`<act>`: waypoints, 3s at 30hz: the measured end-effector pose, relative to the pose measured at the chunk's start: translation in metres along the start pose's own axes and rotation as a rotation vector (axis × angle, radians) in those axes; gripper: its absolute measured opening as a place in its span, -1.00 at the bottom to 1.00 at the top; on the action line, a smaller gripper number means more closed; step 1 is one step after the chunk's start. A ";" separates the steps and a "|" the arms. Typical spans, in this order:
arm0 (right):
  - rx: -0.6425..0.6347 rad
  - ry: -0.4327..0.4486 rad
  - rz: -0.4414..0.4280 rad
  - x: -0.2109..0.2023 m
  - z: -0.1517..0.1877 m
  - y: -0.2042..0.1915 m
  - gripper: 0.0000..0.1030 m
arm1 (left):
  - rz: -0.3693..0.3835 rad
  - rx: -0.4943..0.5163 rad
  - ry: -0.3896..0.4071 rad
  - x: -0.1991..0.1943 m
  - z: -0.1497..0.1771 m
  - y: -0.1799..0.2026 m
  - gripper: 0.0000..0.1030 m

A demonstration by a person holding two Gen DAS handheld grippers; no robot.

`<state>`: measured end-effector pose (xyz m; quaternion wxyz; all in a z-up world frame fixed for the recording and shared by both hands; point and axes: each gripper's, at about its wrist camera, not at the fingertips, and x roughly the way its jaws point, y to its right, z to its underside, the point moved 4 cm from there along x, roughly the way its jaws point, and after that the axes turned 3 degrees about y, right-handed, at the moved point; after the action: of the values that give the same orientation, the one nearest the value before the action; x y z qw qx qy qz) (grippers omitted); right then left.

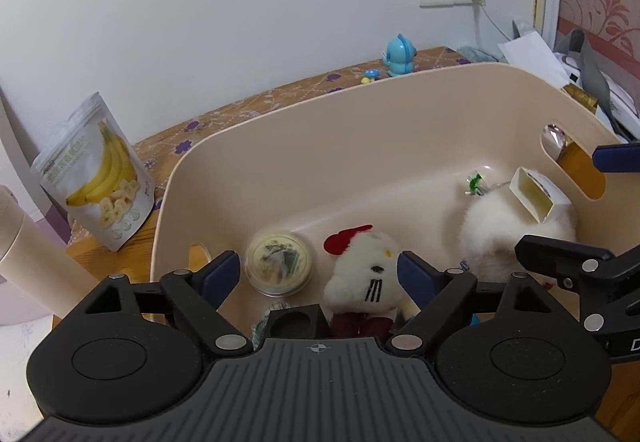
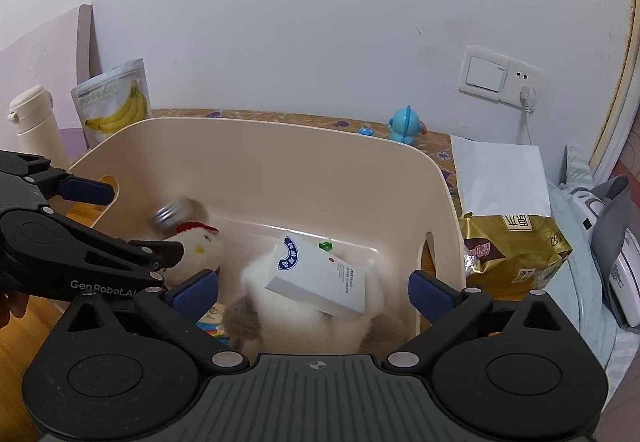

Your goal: Organize objects

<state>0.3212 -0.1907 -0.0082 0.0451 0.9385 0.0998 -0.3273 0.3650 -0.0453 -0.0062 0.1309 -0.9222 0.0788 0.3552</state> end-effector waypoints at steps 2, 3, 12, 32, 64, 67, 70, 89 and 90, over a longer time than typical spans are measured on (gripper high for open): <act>-0.004 0.004 0.010 0.000 -0.001 -0.001 1.00 | 0.001 -0.012 0.007 -0.002 -0.001 -0.002 0.70; -0.004 0.008 0.012 -0.001 -0.002 -0.001 1.00 | 0.000 -0.014 0.010 -0.003 -0.002 -0.002 0.70; 0.020 0.049 0.027 -0.016 -0.003 0.001 1.00 | -0.020 -0.048 0.073 -0.023 -0.006 -0.011 0.70; 0.061 0.173 0.054 -0.076 -0.003 -0.004 1.00 | -0.046 -0.117 0.212 -0.094 0.006 -0.019 0.70; 0.068 0.256 0.050 -0.157 0.052 -0.033 1.00 | -0.079 -0.166 0.287 -0.177 0.086 -0.004 0.70; 0.074 0.257 0.042 -0.164 0.058 -0.035 1.00 | -0.083 -0.166 0.286 -0.182 0.094 -0.002 0.70; 0.075 0.261 0.036 -0.172 0.064 -0.037 1.00 | -0.082 -0.183 0.275 -0.188 0.103 -0.001 0.70; 0.079 0.262 0.056 -0.207 0.111 -0.050 1.00 | -0.054 -0.218 0.312 -0.229 0.146 0.015 0.70; 0.082 0.261 0.056 -0.209 0.113 -0.050 1.00 | -0.050 -0.219 0.311 -0.230 0.148 0.016 0.70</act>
<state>0.0823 -0.1920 0.0326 0.0024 0.9767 0.0650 -0.2047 0.0978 -0.0043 0.0405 0.0249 -0.9764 0.0359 0.2114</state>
